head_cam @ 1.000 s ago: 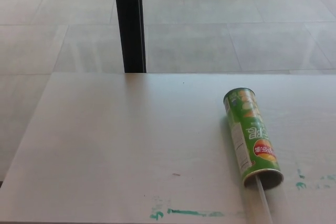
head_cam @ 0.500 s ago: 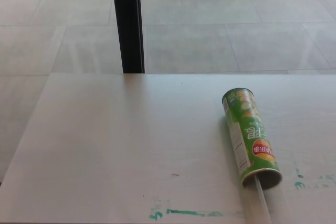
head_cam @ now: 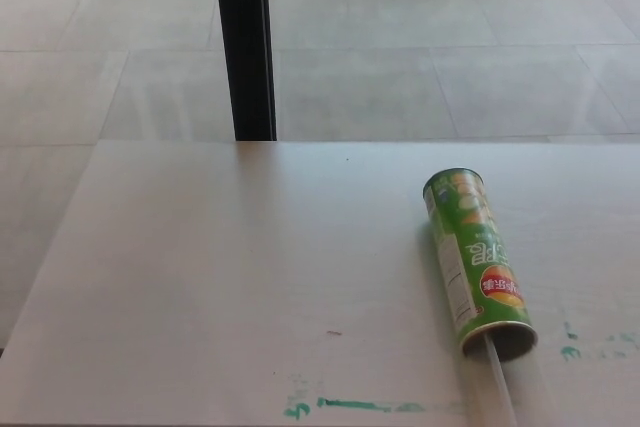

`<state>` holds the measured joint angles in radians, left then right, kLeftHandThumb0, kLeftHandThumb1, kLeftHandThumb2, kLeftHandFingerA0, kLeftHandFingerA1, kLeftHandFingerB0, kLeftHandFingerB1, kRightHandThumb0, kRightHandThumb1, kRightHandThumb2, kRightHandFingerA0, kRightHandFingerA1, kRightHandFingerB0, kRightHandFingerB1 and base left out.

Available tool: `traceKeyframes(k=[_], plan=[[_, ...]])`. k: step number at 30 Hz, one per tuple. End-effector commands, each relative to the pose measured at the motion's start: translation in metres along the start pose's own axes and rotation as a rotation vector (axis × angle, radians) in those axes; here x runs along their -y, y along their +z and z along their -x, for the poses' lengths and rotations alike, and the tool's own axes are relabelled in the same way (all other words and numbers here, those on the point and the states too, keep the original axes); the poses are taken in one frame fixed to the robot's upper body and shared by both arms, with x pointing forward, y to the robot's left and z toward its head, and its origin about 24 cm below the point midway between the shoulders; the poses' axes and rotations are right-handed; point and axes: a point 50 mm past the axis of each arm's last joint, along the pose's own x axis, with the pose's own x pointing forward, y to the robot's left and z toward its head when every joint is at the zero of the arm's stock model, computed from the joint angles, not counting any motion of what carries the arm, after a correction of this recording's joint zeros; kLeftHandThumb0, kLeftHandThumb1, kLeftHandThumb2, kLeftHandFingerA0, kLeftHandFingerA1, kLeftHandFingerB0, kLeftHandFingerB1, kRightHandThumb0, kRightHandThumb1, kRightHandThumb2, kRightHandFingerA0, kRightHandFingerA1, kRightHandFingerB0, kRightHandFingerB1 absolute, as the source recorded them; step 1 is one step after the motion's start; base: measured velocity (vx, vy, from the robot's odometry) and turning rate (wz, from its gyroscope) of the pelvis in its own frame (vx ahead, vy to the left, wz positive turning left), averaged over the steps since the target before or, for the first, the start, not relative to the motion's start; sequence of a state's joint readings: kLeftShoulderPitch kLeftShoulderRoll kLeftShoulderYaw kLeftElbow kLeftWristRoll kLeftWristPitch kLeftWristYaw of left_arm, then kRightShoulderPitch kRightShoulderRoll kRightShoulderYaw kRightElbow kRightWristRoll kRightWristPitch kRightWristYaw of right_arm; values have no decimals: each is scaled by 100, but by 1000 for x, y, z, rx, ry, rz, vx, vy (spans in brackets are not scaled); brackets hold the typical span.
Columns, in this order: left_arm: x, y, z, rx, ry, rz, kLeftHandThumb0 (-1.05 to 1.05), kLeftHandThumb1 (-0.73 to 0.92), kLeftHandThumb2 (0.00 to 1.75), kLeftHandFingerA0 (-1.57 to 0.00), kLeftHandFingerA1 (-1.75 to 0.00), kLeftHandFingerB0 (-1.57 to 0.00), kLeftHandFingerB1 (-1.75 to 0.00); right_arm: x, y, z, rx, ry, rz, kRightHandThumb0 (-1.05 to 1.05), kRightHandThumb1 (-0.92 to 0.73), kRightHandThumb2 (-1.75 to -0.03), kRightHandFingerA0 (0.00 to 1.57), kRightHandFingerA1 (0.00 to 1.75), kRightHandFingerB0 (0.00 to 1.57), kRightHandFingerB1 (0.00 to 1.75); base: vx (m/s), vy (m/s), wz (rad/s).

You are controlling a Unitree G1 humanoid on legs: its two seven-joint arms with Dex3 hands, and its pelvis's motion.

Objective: Use the finger on the right hand of the robot to pull out the chips tray kept inside a container in the middle of the desk

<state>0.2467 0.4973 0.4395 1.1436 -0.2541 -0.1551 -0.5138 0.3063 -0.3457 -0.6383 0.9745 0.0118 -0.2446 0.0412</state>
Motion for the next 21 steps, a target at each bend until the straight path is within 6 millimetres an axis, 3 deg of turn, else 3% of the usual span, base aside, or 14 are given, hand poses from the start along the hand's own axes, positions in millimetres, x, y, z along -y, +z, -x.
traceKeyframes(k=[1,5,6,9,10,12,13,18,21], plan=[[-2,5,0,21,14,-37,-71,70,62,-39,-77,-41,-62,-1,4,-1,19,28,-71,-20,-58,-58,77,84,50,63,0,0,0],[-3,4,1,21,16,-31,-71,70,61,-39,-79,-43,-63,-2,4,0,34,35,-90,-17,-54,-60,80,89,52,64,0,0,0],[-3,4,1,22,14,-38,-72,70,62,-38,-75,-46,-68,-3,4,0,37,44,-80,-19,-56,-61,80,100,50,64,0,0,0],[-3,4,1,19,13,-38,-70,71,61,-37,-75,-44,-65,-5,4,0,42,57,-71,-19,-54,-60,74,93,51,64,0,0,0],[-3,4,1,25,8,-43,-71,71,62,-37,-77,-40,-60,-8,5,0,50,53,-54,-20,-53,-59,89,105,57,61,0,0,0],[-4,2,3,20,13,-53,-73,70,61,-38,-80,-41,-59,-9,3,2,51,68,-49,-23,-48,-58,90,107,56,62,0,0,0],[-4,3,3,17,16,-70,-72,71,61,-38,-81,-42,-59,-9,3,2,47,75,-59,-22,-50,-56,87,100,56,62,0,0,0],[-3,4,1,15,20,-55,-71,71,61,-36,-79,-40,-60,-21,8,-4,27,105,-85,-21,-50,-58,99,107,61,60,0,0,0],[-2,4,1,22,2,-72,-73,71,61,-35,-73,-41,-59,-26,7,-3,21,149,-109,-17,-53,-58,89,116,58,58,0,0,0]])
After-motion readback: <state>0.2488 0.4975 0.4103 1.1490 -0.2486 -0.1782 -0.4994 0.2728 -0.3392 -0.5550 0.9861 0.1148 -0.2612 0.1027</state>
